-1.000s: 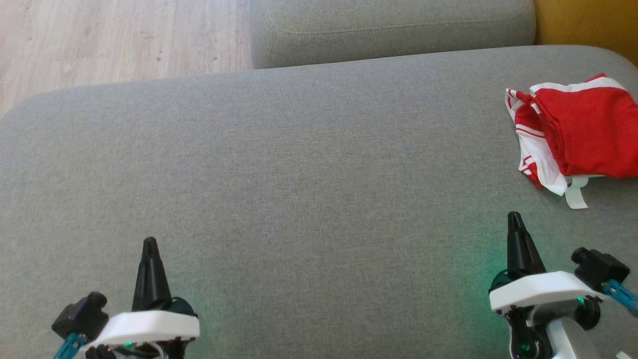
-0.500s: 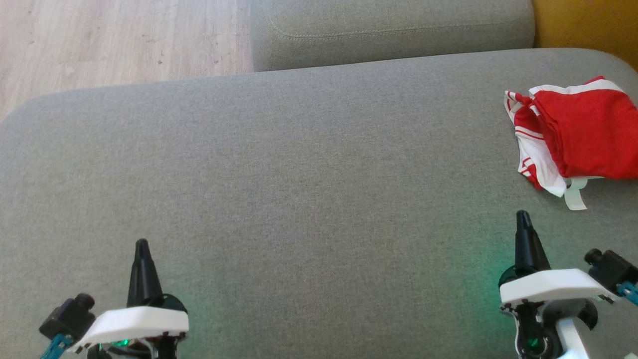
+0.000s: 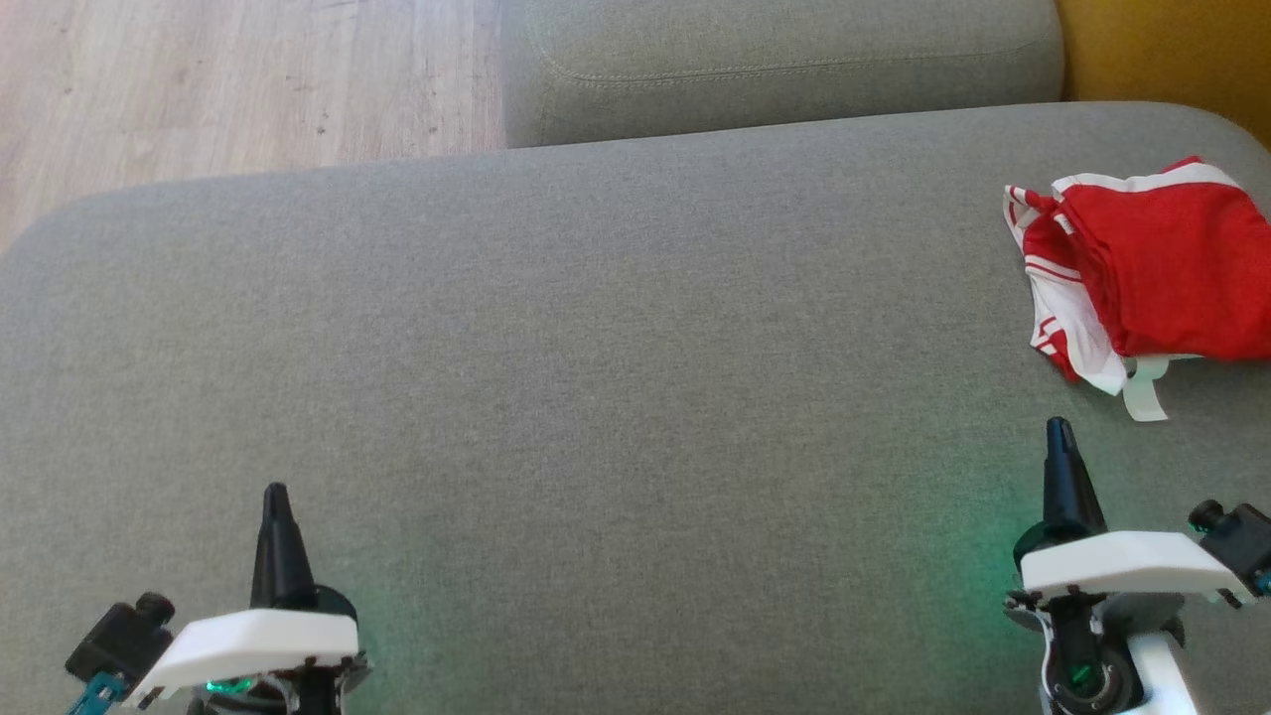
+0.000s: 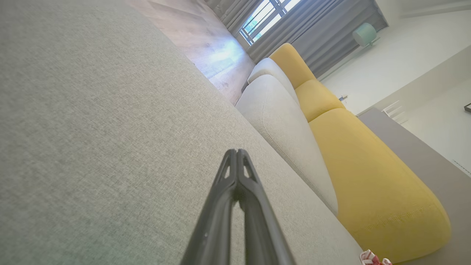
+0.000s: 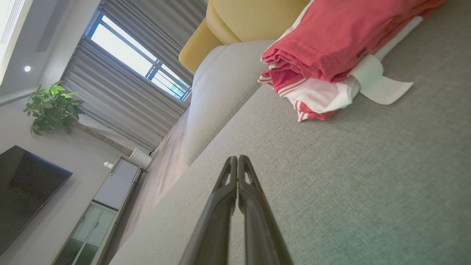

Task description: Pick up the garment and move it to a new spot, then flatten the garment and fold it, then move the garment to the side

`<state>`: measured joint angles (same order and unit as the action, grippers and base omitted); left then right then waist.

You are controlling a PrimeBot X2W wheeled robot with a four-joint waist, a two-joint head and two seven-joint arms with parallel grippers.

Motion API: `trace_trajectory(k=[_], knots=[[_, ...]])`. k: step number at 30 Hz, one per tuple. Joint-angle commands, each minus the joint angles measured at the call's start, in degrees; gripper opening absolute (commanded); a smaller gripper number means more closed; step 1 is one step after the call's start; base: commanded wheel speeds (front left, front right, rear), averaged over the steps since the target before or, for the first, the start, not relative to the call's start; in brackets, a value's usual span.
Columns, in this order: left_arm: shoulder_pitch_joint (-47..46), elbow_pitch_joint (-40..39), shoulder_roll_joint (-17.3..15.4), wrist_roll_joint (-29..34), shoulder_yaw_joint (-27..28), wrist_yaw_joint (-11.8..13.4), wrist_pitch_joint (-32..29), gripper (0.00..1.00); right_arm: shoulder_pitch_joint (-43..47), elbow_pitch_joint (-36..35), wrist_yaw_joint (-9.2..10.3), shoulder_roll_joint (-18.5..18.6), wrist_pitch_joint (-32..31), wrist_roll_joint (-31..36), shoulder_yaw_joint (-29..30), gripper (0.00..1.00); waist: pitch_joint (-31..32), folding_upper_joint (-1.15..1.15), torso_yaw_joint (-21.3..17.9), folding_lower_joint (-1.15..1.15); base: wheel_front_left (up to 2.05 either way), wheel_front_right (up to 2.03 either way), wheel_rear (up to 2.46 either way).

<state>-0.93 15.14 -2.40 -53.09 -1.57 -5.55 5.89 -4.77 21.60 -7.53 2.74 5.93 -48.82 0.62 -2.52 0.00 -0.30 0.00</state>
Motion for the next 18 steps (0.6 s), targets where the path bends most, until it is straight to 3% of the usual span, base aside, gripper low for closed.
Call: trace_trajectory(k=[1,18], knots=[[-3.1,-1.5,-0.3,-1.8,1.7,-0.3,-0.7,0.00,-1.9,-2.4,0.02,0.5,-0.6,-2.2,0.0,0.00,0.1,0.00,0.0,0.00,0.00,0.00,0.00],[-3.6,-1.4,-0.4,-10.5,3.2,-0.7,-3.4,0.00,-1.8,-3.6,0.02,0.6,-3.3,-11.9,1.2,0.00,0.6,0.00,0.1,0.00,0.00,0.00,0.00]])
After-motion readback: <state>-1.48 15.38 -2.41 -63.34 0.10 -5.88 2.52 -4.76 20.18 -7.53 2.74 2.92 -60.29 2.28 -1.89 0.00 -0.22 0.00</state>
